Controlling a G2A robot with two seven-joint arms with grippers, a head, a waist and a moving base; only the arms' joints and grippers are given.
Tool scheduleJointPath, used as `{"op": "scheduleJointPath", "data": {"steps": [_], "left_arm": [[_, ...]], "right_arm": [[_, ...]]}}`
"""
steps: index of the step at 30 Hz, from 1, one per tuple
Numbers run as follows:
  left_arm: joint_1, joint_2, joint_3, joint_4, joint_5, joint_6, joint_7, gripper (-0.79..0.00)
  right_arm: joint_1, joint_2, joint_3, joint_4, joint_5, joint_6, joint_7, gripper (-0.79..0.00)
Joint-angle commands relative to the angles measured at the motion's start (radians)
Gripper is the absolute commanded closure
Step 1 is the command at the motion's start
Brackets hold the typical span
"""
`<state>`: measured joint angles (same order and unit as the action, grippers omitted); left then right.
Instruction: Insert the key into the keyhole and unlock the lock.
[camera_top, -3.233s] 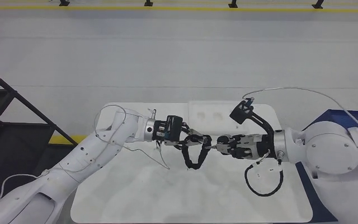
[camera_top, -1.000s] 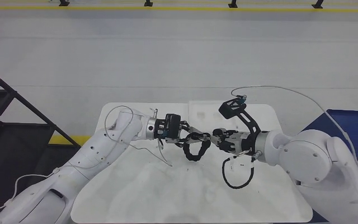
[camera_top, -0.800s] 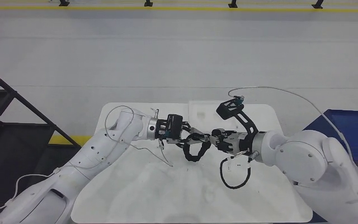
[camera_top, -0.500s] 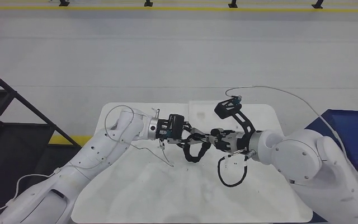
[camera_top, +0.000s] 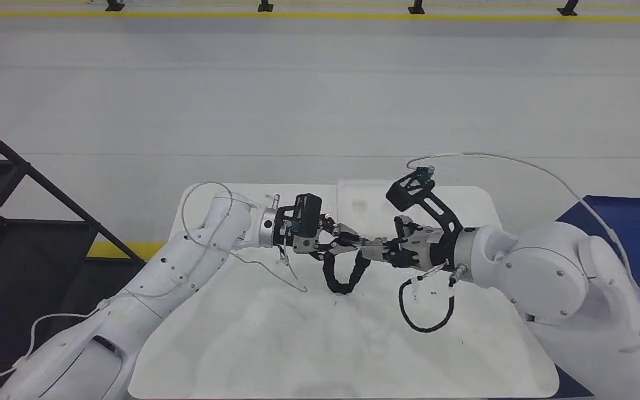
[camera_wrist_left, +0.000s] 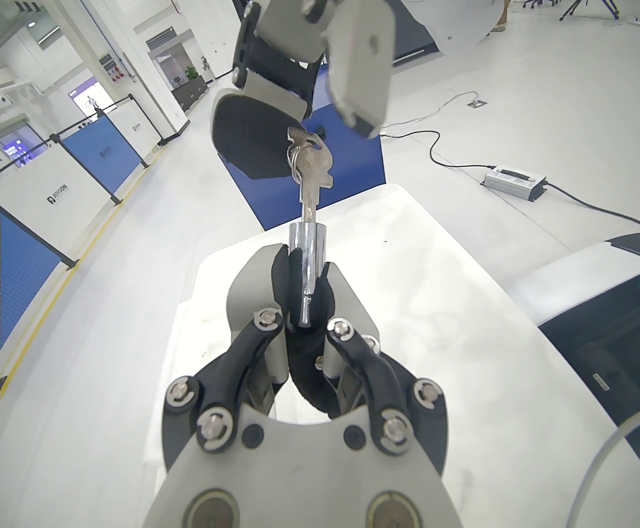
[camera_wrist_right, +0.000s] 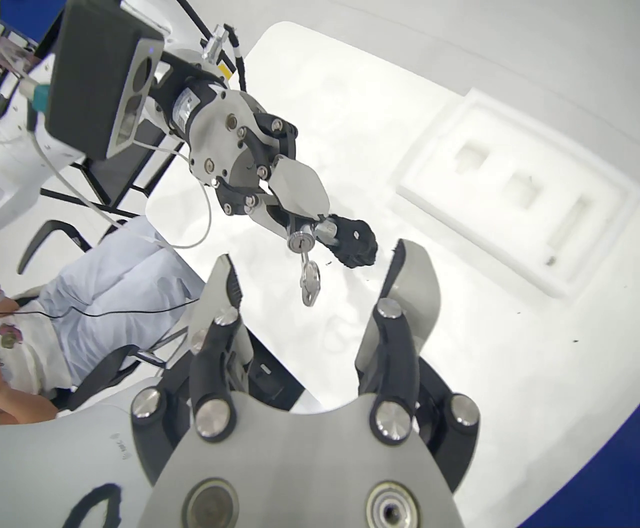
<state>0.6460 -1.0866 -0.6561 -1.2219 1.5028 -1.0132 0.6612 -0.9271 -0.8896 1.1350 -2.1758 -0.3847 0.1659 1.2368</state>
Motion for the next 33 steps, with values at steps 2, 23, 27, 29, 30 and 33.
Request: {"op": "scheduleJointPath", "data": {"steps": [2, 23, 27, 29, 30, 33], "left_arm": [[0.001, 0.007, 0.008, 0.009, -0.064, 0.001, -0.025, 0.000], [-0.138, 0.138, 0.215, -0.134, -0.570, 0.001, -0.457, 0.000], [-0.154, 0.151, 0.238, -0.136, -0.649, 0.001, -0.523, 0.000], [-0.164, 0.154, 0.253, -0.136, -0.684, 0.001, -0.551, 0.000], [-0.168, 0.154, 0.261, -0.135, -0.701, 0.001, -0.564, 0.000], [-0.180, 0.156, 0.283, -0.134, -0.743, 0.001, -0.592, 0.000]], "right_arm": [[-0.013, 0.007, 0.009, -0.002, -0.027, -0.155, 0.003, -0.785], [-0.089, 0.022, 0.069, 0.018, 0.013, -0.417, -0.092, -0.785], [-0.094, 0.028, 0.071, -0.012, -0.027, -0.445, -0.047, -0.785], [-0.083, 0.029, 0.054, -0.006, -0.047, -0.517, -0.027, -0.785], [-0.076, 0.029, 0.044, 0.004, -0.053, -0.562, -0.028, -0.785], [-0.042, 0.029, 0.009, 0.033, -0.103, -0.719, -0.026, -0.785]]}}
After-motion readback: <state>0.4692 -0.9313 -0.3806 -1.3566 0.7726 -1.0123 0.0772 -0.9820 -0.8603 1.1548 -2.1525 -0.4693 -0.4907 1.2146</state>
